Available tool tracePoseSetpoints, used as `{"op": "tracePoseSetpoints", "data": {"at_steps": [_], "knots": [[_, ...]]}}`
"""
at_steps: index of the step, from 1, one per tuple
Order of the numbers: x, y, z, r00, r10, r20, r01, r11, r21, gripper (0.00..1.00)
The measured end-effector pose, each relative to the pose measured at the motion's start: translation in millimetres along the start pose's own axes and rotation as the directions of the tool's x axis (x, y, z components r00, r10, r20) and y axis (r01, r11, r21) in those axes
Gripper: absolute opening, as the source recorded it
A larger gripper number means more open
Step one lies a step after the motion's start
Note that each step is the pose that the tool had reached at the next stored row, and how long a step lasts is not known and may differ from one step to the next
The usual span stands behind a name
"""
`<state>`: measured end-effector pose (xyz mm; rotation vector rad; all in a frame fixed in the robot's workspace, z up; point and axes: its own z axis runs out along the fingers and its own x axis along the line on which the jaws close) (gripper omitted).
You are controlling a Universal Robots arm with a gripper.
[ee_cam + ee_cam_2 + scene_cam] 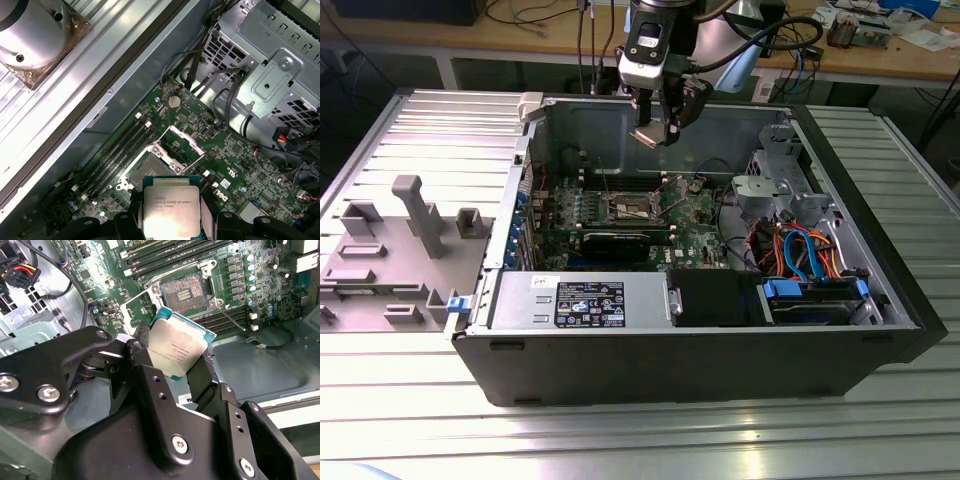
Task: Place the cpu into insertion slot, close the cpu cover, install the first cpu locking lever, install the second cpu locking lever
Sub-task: 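Place the cpu into insertion slot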
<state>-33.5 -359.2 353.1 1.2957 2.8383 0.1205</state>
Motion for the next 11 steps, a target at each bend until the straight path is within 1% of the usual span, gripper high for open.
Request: {"op": "tracePoseSetpoints", "data": {"at_steps": [4,6,11], "knots": [[0.0,0.0,0.0,1.0000,0.002,0.0001,-0.002,1.0000,0.0000,0.54],[0.0,0.0,0.0,0.9999,0.016,0.0013,-0.016,0.9999,-0.0003,0.54],[0.0,0.0,0.0,0.9998,0.018,0.0014,-0.018,0.9998,-0.0002,0.54]]}}
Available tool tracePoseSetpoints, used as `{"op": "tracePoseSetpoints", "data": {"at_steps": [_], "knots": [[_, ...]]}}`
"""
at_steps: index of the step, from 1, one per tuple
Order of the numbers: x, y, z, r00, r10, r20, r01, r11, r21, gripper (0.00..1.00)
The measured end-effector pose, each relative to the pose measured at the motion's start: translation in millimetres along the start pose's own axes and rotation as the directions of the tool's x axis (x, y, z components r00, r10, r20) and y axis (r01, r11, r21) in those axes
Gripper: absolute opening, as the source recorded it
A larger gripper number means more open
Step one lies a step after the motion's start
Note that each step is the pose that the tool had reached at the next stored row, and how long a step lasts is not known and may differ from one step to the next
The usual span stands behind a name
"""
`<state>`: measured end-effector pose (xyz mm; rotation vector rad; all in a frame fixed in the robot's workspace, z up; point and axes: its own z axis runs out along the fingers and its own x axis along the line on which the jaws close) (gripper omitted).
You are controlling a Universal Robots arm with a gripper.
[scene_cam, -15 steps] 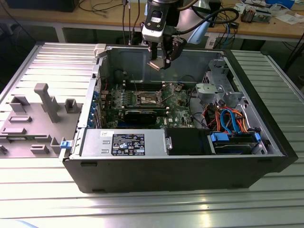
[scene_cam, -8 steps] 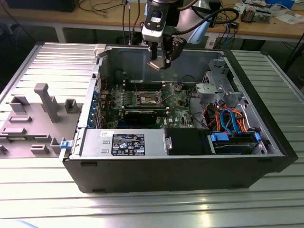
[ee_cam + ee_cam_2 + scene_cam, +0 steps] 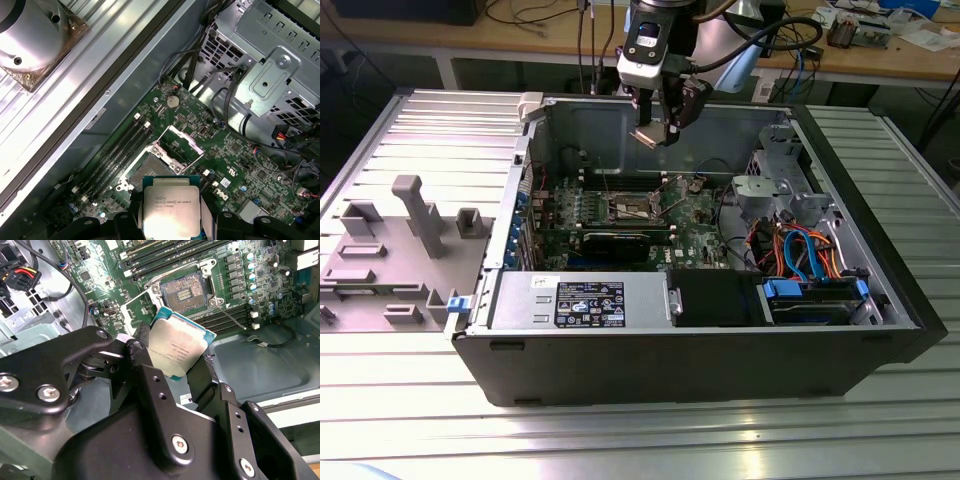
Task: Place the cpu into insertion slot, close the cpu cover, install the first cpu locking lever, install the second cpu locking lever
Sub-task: 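Place the cpu into insertion slot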
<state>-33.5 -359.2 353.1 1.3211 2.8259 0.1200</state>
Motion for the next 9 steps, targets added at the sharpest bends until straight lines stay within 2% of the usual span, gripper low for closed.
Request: {"op": "tracePoseSetpoints", "data": {"at_steps": [9], "knots": [[0.0,0.0,0.0,1.0000,0.005,0.0007,-0.005,1.0000,0.0001,0.54]]}}
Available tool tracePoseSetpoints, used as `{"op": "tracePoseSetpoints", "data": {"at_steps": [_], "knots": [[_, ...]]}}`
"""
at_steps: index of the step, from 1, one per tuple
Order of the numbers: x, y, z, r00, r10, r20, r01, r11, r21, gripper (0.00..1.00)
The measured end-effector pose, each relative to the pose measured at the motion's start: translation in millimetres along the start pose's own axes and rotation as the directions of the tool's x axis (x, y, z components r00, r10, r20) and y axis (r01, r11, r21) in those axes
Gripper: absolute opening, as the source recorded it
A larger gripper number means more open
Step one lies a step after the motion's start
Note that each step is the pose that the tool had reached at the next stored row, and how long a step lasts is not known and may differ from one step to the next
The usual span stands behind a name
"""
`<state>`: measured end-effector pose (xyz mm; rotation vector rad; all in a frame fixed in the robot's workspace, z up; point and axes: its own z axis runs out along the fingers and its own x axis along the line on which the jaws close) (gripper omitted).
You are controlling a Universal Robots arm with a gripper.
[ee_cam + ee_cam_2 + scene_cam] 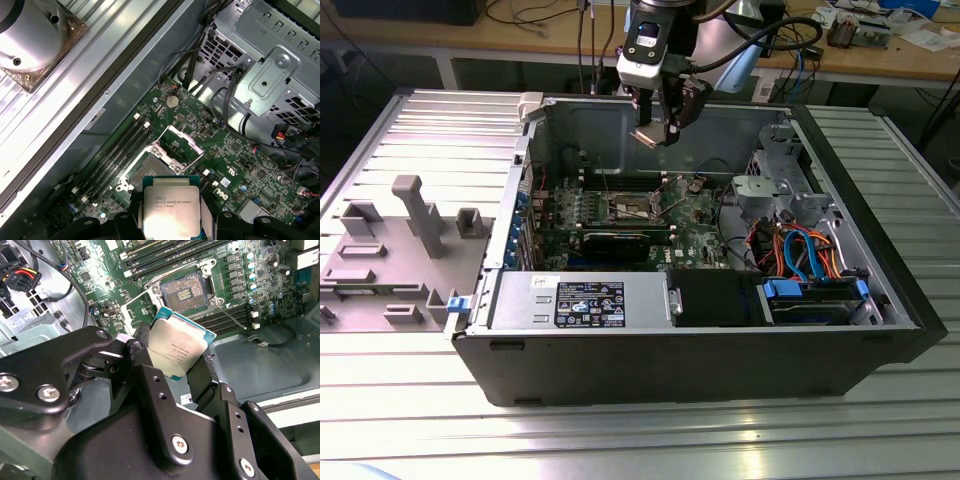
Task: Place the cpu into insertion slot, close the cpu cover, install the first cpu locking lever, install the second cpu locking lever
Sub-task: 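Place the cpu into insertion slot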
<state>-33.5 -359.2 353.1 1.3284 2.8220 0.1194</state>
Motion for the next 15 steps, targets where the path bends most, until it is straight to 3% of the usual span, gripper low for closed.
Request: {"op": "tracePoseSetpoints", "data": {"at_steps": [15], "knots": [[0.0,0.0,0.0,1.0000,0.010,0.0008,-0.010,1.0000,-0.0001,0.54]]}}
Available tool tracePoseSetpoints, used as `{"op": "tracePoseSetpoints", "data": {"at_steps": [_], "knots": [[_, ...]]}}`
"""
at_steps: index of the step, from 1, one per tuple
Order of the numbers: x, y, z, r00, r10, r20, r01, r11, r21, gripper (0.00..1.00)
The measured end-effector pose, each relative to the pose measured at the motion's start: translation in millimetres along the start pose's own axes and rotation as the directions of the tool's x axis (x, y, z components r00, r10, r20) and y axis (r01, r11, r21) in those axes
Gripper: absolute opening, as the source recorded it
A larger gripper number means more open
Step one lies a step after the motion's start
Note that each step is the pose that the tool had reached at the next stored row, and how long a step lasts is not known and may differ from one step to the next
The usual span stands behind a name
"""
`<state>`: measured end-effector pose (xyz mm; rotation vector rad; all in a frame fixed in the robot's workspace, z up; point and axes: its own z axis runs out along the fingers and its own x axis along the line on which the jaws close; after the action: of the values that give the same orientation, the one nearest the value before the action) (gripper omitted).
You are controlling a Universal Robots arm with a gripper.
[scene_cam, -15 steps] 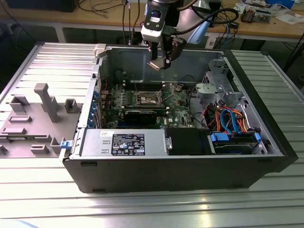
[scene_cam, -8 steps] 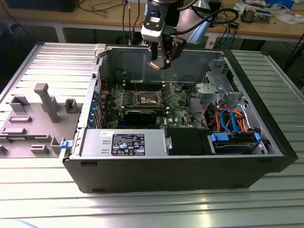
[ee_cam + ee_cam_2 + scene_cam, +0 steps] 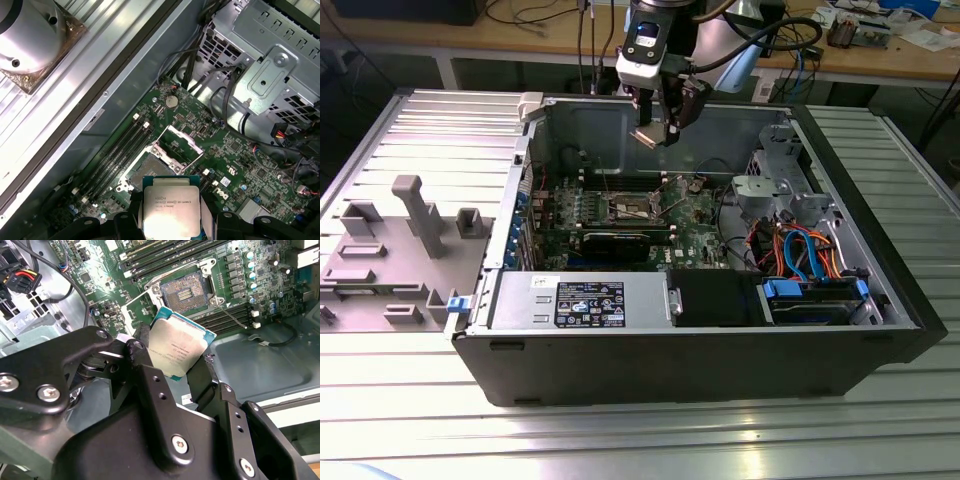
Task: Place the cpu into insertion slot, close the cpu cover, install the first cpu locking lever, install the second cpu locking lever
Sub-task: 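Place the cpu into insertion slot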
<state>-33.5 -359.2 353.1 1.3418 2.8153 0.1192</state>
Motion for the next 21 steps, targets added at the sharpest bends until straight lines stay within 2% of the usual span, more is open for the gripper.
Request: {"op": "tracePoseSetpoints", "data": {"at_steps": [21], "knots": [[0.0,0.0,0.0,0.9999,0.016,0.0012,-0.016,0.9999,-0.0003,0.54]]}}
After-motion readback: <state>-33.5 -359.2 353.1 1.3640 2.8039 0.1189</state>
